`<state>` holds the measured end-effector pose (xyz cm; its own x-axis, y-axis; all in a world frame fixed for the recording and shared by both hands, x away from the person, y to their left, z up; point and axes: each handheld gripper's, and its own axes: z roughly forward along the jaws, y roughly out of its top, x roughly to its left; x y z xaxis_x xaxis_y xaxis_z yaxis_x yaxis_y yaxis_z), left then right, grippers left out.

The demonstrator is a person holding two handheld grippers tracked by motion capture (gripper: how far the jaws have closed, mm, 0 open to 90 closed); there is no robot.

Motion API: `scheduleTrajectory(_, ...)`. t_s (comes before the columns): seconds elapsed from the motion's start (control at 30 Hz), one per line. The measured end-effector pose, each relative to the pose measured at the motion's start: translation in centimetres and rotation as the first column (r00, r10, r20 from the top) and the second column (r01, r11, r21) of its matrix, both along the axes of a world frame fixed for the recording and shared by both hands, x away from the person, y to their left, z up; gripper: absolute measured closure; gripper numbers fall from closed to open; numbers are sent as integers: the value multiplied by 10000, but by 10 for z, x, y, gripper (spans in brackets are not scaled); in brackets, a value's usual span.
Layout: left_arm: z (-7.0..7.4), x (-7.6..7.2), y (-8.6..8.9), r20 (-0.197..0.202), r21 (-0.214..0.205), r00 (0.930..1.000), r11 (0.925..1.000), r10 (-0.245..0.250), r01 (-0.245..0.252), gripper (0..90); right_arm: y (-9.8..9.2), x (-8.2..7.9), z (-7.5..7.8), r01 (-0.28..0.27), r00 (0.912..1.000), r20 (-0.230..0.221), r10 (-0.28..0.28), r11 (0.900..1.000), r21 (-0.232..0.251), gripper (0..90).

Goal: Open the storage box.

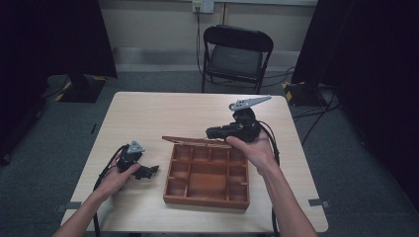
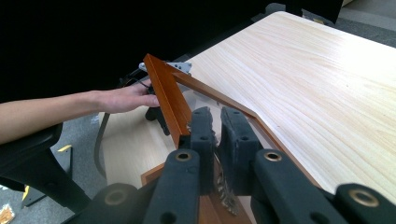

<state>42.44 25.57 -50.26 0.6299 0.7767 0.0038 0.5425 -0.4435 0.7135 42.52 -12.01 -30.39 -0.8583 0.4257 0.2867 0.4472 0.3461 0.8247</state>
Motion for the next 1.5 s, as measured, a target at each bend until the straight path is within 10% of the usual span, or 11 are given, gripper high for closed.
scheduleTrajectory(1.5,0,0,0,3,-4,10000,10000,-1,1,11,1,1,0,-51,10000,54,51,10000,-80,830)
